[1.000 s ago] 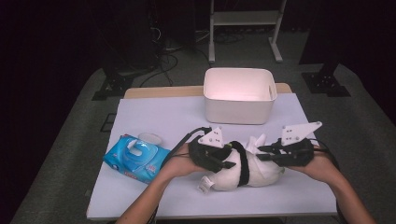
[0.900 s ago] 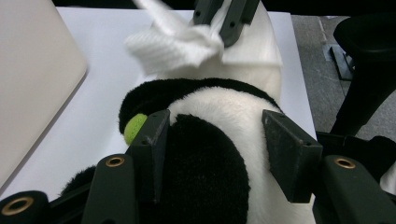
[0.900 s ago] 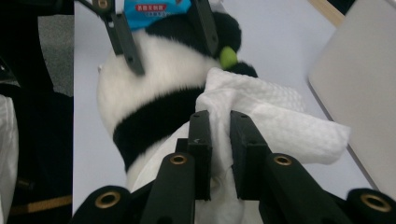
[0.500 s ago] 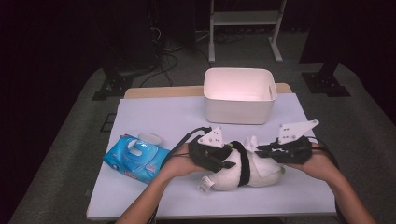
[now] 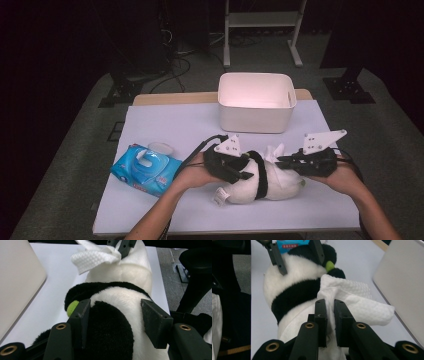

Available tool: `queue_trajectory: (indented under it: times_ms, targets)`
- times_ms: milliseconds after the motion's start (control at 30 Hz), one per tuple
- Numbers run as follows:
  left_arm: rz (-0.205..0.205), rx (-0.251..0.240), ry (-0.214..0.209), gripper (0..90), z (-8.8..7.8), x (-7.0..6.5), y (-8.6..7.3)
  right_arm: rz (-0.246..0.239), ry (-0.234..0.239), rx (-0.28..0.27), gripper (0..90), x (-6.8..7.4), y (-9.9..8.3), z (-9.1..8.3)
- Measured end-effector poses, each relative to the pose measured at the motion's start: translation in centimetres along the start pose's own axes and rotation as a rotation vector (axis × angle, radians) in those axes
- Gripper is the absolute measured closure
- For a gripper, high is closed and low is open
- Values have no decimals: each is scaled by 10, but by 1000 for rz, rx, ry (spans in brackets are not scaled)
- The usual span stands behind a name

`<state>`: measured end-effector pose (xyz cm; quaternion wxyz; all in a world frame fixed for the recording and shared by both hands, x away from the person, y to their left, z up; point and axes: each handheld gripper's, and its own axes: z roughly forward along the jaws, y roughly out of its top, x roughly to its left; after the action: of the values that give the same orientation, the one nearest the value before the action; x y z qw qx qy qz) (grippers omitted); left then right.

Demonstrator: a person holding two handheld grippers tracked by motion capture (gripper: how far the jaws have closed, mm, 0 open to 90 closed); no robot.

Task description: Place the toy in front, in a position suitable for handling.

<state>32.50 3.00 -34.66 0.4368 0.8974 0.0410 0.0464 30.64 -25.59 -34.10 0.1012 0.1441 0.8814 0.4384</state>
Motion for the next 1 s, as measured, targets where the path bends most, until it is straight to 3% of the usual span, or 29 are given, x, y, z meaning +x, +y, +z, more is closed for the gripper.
queue_trajectory:
  times_ms: [100,300,467,567,667,800,900,1000]
  targets:
    - [-16,-12,1,384,-3,0,-2,2,6,3,815,-2,0,3]
    - [-35,-53,10,300,-18,-2,-7,55,7,-5,817,-6,-16,-3]
    - [-71,-63,33,272,-33,0,-17,84,-28,-4,818,-9,-25,-9]
    - [-99,-59,14,272,-31,2,-26,104,-37,-16,818,-11,-31,-14]
    - [-109,-22,-11,261,-19,3,-33,114,-18,-36,818,-10,-33,-13]
    - [-143,-33,-60,203,-9,5,-39,112,-11,-35,818,-8,-33,-13]
    - [-132,-26,-82,237,-4,4,-41,110,-5,-45,818,-5,-32,-12]
    - [-121,-46,-75,360,-7,5,-42,98,-6,-37,819,0,-25,-7]
